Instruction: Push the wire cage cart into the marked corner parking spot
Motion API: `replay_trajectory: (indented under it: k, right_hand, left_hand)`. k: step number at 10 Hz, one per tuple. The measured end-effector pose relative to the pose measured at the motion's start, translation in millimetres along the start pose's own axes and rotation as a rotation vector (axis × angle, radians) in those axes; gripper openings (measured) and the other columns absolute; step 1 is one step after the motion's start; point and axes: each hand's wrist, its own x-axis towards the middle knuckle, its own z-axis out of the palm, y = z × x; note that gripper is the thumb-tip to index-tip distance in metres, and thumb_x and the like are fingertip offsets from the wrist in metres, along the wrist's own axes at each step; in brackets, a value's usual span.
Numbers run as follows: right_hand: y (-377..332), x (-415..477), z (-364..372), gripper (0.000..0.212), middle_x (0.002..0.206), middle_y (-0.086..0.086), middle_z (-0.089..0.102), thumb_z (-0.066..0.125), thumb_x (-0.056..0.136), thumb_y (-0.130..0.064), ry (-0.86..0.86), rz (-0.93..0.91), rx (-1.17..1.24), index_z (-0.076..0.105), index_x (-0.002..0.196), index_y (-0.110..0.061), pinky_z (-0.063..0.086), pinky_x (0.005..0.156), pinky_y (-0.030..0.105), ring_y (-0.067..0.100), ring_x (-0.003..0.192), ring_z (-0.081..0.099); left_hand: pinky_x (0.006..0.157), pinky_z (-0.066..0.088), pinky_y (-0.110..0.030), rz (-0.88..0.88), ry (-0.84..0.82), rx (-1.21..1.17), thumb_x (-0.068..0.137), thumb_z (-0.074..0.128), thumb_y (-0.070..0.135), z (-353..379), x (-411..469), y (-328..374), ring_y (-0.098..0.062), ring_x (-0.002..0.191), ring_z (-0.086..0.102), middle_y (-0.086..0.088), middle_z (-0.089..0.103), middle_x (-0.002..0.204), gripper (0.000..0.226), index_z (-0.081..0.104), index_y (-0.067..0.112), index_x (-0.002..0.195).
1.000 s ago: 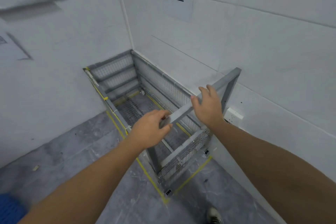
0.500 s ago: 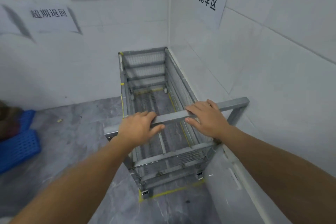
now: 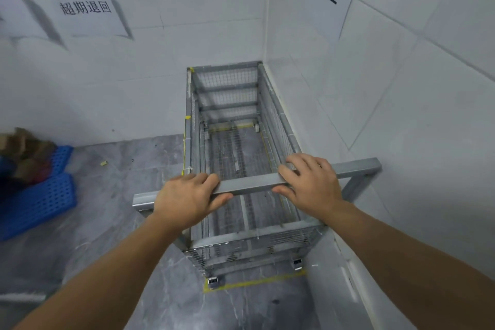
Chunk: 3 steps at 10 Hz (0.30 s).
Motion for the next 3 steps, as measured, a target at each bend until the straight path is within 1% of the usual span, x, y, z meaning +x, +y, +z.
replay_trajectory:
  k: [1, 2, 3]
  right_hand:
    - [-3.1, 2.4, -12.9, 0.049, 0.110, 0.001, 0.063, 0.042, 0.094, -0.065, -0.130, 0.051, 0.026, 0.063, 0.102, -0.022, 0.041, 0.086, 0.042, 0.025, 0.106, 0.057]
    - [-12.1, 7.8, -31.0, 0.053, 0.115, -0.003, 0.061, 0.034, 0.093, -0.068, -0.331, 0.125, 0.087, 0.061, 0.111, -0.026, 0.035, 0.098, 0.045, 0.022, 0.116, 0.051]
    - [-14.9, 14.5, -40.0, 0.052, 0.138, -0.001, 0.049, 0.037, 0.093, -0.066, -0.491, 0.205, 0.144, 0.051, 0.128, -0.029, 0.020, 0.115, 0.052, 0.023, 0.139, 0.030]
  left_hand:
    - [0.048, 0.043, -0.030, -0.056, -0.115, -0.014, 0.089, 0.027, 0.074, -5.3, 3.0, 1.0, -0.019, 0.059, 0.055, 0.006, 0.056, 0.070, 0.054, 0.048, 0.025, 0.082]
    - [0.066, 0.043, -0.036, -0.130, -0.285, -0.074, 0.085, 0.017, 0.078, -14.6, 3.8, 2.8, -0.018, 0.076, 0.054, 0.008, 0.050, 0.081, 0.057, 0.045, 0.028, 0.087]
    - [0.092, 0.041, -0.045, -0.164, -0.324, -0.099, 0.090, 0.033, 0.069, -24.9, 7.9, 7.8, -0.023, 0.106, 0.054, 0.001, 0.058, 0.111, 0.055, 0.053, 0.026, 0.117]
